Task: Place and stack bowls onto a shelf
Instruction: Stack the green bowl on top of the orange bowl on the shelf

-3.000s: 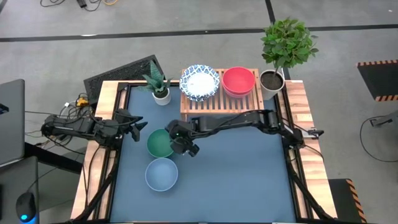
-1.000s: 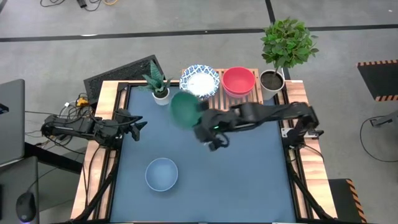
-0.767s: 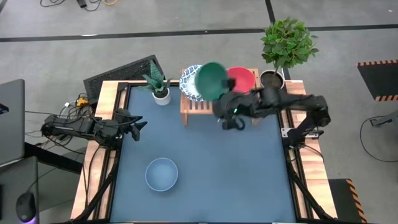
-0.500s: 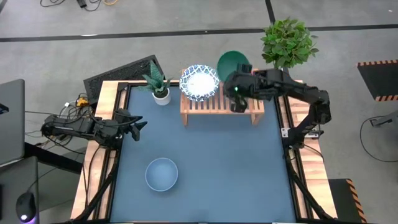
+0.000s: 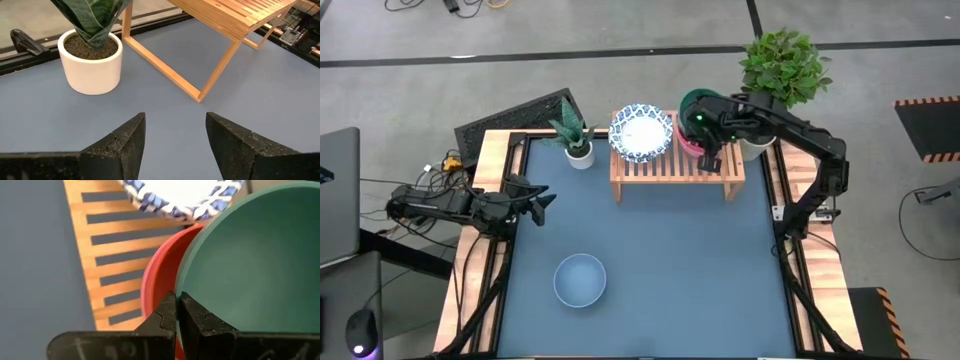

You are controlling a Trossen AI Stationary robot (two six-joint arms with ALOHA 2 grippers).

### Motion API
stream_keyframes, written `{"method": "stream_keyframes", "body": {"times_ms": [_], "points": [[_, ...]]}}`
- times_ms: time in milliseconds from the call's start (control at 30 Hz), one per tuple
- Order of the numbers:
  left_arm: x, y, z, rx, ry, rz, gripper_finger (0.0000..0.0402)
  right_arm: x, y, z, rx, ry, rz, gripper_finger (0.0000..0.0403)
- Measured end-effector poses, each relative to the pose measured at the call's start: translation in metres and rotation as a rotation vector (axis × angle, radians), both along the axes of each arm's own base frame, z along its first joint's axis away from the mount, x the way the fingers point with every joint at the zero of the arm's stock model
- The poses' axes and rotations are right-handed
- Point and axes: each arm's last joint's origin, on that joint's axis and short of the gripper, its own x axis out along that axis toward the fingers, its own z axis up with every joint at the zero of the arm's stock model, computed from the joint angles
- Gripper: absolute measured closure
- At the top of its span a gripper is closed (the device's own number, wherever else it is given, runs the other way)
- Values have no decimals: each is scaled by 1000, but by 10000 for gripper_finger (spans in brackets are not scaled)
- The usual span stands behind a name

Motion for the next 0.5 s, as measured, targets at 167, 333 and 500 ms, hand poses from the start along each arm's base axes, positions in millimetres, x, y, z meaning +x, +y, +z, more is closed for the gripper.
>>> {"method": "stream_keyframes", "body": {"times_ms": [167, 333, 500], "points": [[0, 0, 0, 0, 0, 0, 209, -6, -4, -3, 50, 32, -41, 379], [0, 0, 0, 0, 0, 0, 209, -7, -5, -3, 79, 27, -48, 375], [0, 0, 0, 0, 0, 0, 209, -7, -5, -3, 88, 24, -43, 368]]}}
